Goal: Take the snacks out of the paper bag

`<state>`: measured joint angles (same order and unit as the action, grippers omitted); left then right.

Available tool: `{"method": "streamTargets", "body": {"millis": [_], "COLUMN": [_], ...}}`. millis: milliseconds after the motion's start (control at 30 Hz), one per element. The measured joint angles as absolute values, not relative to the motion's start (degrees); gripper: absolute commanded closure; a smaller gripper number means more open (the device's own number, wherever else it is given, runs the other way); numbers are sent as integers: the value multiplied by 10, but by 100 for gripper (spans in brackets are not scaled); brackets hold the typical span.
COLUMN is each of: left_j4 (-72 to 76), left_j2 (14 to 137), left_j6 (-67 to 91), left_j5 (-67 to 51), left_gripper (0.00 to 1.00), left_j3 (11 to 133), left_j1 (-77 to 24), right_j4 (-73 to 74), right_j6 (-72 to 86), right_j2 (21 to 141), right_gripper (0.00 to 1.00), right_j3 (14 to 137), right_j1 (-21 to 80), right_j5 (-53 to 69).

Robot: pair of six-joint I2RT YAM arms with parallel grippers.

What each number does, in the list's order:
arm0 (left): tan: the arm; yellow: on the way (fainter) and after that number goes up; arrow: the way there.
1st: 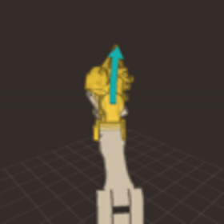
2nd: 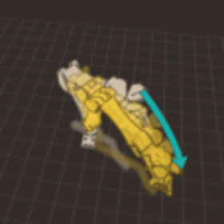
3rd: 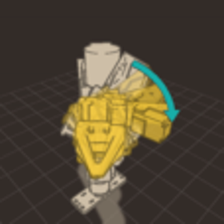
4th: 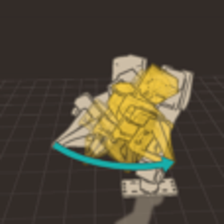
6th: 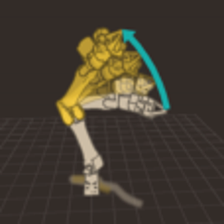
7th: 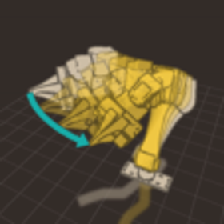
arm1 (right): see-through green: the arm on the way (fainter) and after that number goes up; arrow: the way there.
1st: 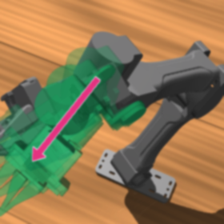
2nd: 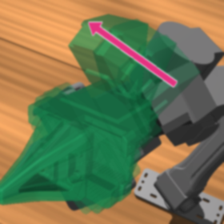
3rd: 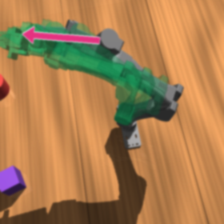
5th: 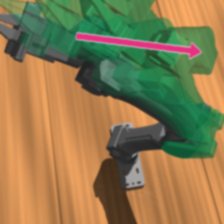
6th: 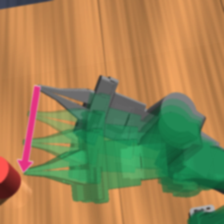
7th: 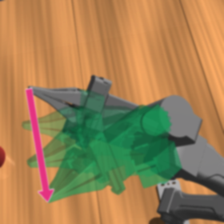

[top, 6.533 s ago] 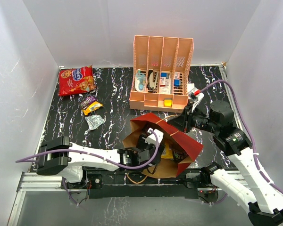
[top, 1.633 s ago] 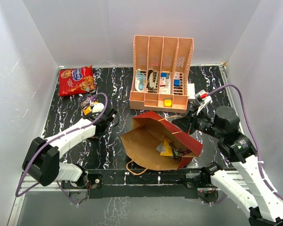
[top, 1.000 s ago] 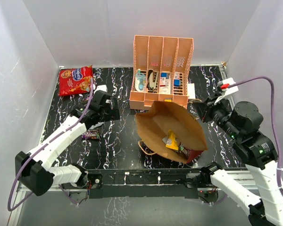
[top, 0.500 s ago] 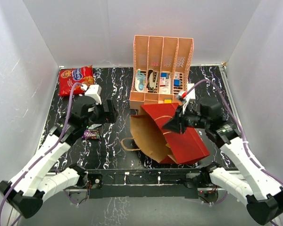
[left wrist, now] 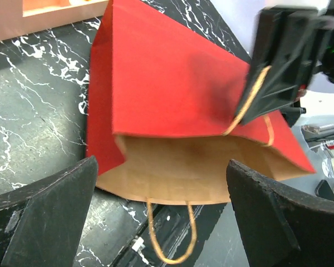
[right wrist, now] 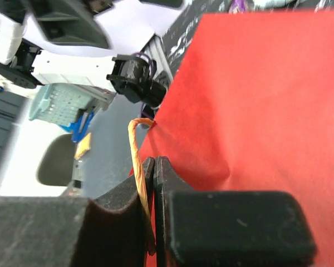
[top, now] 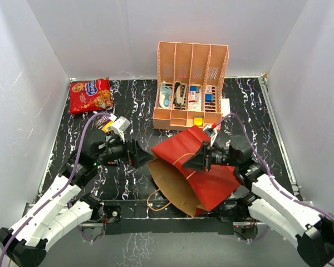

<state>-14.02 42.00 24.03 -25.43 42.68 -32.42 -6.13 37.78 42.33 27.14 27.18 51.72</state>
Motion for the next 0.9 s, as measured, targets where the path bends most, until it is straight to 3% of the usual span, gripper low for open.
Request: {"method": "streamTargets", "body": {"millis": [300, 533, 667, 833, 900], "left_j4": [-149, -25, 53, 129, 162], "left_j2": [383, 331, 326, 474, 520], "left_j6": [224, 304, 321, 272, 251], "left_j5": [-296, -367, -319, -145, -90], "left_gripper": [2, 2, 12, 25, 34], "left_j3": [418, 300, 234, 252, 247], "left_j1": [-326, -361, -484, -720, -768], "right_j4": [-48, 99, 143, 172, 181], "right_j6": [397, 322, 303, 300, 300], "right_j2": [501, 405, 357, 346, 346], "right_gripper": [92, 92, 92, 92, 92], "right_j3": [264, 356, 370, 370, 370], "right_j1": [402, 401, 401, 401, 401], "right_j5": [432, 342, 312, 301, 299]}}
